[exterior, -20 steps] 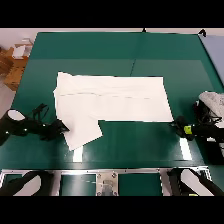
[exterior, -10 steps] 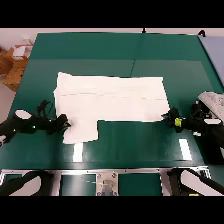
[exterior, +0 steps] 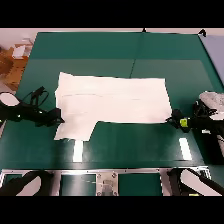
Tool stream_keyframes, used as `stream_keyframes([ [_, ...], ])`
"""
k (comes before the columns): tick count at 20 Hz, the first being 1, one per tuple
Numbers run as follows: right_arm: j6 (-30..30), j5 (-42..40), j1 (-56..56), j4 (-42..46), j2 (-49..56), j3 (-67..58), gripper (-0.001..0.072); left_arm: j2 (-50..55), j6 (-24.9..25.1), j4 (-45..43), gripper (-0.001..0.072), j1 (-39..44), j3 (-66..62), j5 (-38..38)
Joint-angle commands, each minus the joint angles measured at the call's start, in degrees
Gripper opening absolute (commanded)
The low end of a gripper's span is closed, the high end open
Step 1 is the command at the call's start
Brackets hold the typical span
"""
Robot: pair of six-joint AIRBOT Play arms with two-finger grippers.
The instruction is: Fold the shirts.
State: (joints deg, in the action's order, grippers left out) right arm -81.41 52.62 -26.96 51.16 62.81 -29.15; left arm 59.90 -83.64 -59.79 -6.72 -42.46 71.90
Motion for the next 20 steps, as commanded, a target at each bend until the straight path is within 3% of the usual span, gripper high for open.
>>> stream_keyframes([
  [1, -5.68, 6.29, -1.18, 11.67, -5.14, -0.66, 0.0019, -4.61, -3.39, -7.43, 0.002, 0.0, -0.94, 7.08],
  [5, -6.08, 8.96, -1.16, 10.58, -8.98, -1.97, 0.0019, -4.7, -3.3, -2.75, 0.002, 0.02, -1.64, 8.83],
  [10, -6.03, 6.12, 2.43, 3.41, -7.65, -9.79, 0.0019, -3.76, -1.68, 0.39, 0.002, 0.0, -10.12, 0.48],
  [20, -7.15, -2.78, 10.6, -1.57, 22.51, -36.02, 0.0019, 27.15, 3.23, 8.04, 0.0021, 0.02, -34.07, -8.61],
])
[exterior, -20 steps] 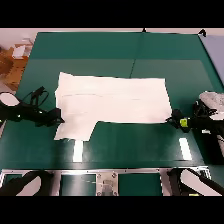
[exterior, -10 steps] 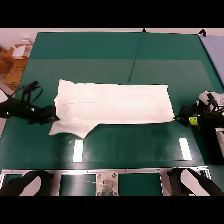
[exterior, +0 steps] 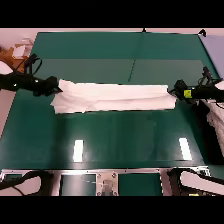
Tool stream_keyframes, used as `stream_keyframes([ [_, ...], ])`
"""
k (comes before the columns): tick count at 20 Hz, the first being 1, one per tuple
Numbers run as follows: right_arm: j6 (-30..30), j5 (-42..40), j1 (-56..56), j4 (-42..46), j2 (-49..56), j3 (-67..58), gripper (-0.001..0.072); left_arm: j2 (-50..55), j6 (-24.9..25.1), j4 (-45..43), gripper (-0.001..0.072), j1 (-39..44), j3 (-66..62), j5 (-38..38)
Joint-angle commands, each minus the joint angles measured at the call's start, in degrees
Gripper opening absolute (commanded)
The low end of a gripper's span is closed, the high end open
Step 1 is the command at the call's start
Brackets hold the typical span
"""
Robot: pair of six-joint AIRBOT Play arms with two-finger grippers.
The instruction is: Fold the shirts.
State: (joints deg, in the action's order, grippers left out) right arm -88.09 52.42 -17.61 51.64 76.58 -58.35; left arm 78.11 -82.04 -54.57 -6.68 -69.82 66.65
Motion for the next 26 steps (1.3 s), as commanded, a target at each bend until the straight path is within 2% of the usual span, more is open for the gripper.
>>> stream_keyframes([
  [1, -0.42, -3.61, 1.38, -3.34, 12.07, -9.22, 0.002, 12.48, 2.8, 4.72, 0.0021, -0.02, -9.07, -5.01],
  [3, -0.31, -6.54, 1.84, -6.86, 18.62, -13.9, 0.0021, 18.18, 8.17, 11.15, 0.0023, -0.02, -12.52, -9.88],
  [4, 0.59, -7.04, 2.16, -8.48, 21.81, -16.44, 0.0049, 20.31, 9.88, 14.51, 0.02, -0.02, -13.6, -12.13],
  [5, 0.74, -6.84, 2.16, -9.05, 24.33, -18.82, 0.0228, 21.59, 10.14, 17.46, 0.0548, -0.04, -13.97, -13.97],
  [6, 0.74, -6.1, 1.86, -9.01, 26.14, -21.14, 0.0405, 21.86, 10.14, 19.02, 0.0692, -0.04, -13.97, -15.58],
  [7, 1.79, -4.98, 1.05, -9.01, 26.8, -23.15, 0.0435, 21.7, 10.1, 19.17, 0.0706, -0.46, -14.19, -16.02],
  [9, 6.54, 0.15, -2.03, -8.74, 26.77, -27.69, 0.0435, 21.4, 10.14, 18.99, 0.0706, -2.29, -16.15, -11.89],
  [11, 7.89, 8.57, -5.92, -4.85, 26.8, -30.97, 0.0447, 21.42, 10.14, 19.02, 0.0706, -4.13, -18.45, -5.62],
  [12, 8.11, 12.15, -7.58, -2.93, 26.82, -31.08, 0.05, 21.4, 10.12, 19.08, 0.0706, -4.83, -19.04, -2.62],
  [13, 9.09, 15.43, -8.74, -1.55, 27.3, -31.04, 0.0509, 21.44, 10.14, 18.97, 0.0705, -5.09, -19.41, -0.7],
  [15, 12.68, 22.38, -10.05, -1.03, 29.29, -31.02, 0.0513, 21.44, 10.14, 18.99, 0.0705, -5.03, -19.41, 0.57],
  [16, 14.08, 24.94, -10.1, -1.01, 30.45, -31.04, 0.0545, 21.44, 10.12, 19.04, 0.0706, -5.03, -19.41, 0.57],
  [19, 15.3, 26.88, -9.16, -1.14, 34.05, -31.04, 0.0545, 21.44, 10.1, 19.12, 0.0703, -5.03, -19.41, 1.55],
  [20, 15.32, 26.75, -8.52, -1.51, 34.93, -31.04, 0.0545, 21.44, 10.14, 19.69, 0.0521, -5.03, -19.41, 2.43],
  [21, 15.32, 26.34, -7.76, -1.73, 35.63, -31.04, 0.0545, 21.44, 10.29, 20.48, 0.0232, -5.03, -19.41, 3.08],
  [22, 15.32, 25.75, -6.95, -1.66, 36.02, -31.06, 0.0544, 21.44, 10.64, 21.57, 0.0023, -5.03, -19.41, 3.54],
  [23, 15.32, 25.0, -6.16, -1.66, 36.35, -31.08, 0.0542, 21.44, 10.69, 23.02, 0.0021, -5.03, -19.41, 3.98],
  [24, 15.34, 24.63, -5.7, -1.64, 36.39, -31.08, 0.0443, 21.44, 10.71, 24.06, 0.0021, -4.61, -19.41, 4.5],
  [25, 16.28, 24.57, -5.57, -1.7, 36.39, -31.19, 0.0208, 21.44, 10.93, 24.17, 0.0021, -3.74, -19.41, 4.52],
  [26, 16.41, 24.59, -5.62, -1.64, 36.39, -31.58, 0.0119, 21.44, 12.17, 24.13, 0.0021, -2.38, -19.41, 4.5],
])
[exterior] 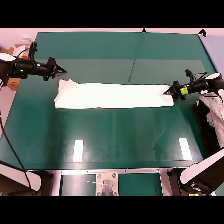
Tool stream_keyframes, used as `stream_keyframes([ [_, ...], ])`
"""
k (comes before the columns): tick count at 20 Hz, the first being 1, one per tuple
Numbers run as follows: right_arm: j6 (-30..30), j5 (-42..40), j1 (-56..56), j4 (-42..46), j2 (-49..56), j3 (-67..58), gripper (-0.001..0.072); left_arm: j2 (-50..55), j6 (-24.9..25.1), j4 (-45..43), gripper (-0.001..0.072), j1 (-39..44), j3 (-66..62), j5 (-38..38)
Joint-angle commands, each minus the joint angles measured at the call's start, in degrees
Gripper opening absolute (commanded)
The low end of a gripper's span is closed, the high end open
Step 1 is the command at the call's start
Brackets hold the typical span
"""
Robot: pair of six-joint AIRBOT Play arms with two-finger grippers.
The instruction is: Fold the shirts.
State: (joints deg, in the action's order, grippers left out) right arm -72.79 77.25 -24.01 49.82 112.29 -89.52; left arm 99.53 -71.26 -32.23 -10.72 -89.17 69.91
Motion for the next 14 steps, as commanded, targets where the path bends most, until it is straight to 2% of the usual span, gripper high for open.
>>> stream_keyframes([
  [1, 1.07, -0.02, 0.52, 0.22, 0.66, -1.22, 0.002, 0.02, 2.43, 1.6, 0.0021, 3.76, -0.04, 0.85],
  [4, 0.76, 3.32, 0.02, 0.15, 0.31, -5.22, 0.0019, 0.81, 2.86, -0.09, 0.0021, 13.31, 0.07, -5.57],
  [9, -0.39, 12.63, 1.05, -0.13, -6.38, -13.66, 0.0019, 7.61, 4.2, -0.7, 0.0021, 34.73, 0.0, -24.52],
  [12, -1.81, 19.37, 2.62, -1.81, -12.33, -17.42, 0.002, 12.76, 0.98, 0.26, 0.0021, 44.41, -0.61, -36.06],
  [14, -1.77, 21.84, 4.15, -4.37, -16.57, -17.86, 0.002, 16.09, -2.51, 1.44, 0.002, 47.32, -3.3, -37.92],
])
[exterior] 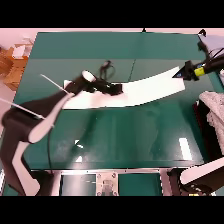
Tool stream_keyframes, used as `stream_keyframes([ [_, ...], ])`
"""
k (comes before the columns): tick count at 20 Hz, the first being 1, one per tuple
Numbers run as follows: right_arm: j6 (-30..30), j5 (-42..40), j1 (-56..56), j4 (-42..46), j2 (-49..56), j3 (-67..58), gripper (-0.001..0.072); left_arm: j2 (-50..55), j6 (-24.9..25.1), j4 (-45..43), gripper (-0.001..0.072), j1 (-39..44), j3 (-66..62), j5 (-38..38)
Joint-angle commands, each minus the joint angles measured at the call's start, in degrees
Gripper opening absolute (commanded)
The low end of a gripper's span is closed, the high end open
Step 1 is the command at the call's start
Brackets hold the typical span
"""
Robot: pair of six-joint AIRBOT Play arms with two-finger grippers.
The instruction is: Fold the shirts.
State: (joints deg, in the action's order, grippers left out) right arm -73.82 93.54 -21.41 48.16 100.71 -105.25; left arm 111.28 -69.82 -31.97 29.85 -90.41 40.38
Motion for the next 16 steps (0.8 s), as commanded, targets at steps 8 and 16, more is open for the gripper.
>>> stream_keyframes([
  [8, -0.83, 5.51, 4.48, -4.63, -12.46, -2.4, 0.002, 11.15, -7.98, 5.16, 0.0021, 8.2, -11.39, -3.21],
  [16, -7.19, 4.46, 7.63, -7.78, -12.46, -2.38, 0.002, 10.43, -14.19, -9.7, 0.0019, -6.69, -28.37, 37.05],
])
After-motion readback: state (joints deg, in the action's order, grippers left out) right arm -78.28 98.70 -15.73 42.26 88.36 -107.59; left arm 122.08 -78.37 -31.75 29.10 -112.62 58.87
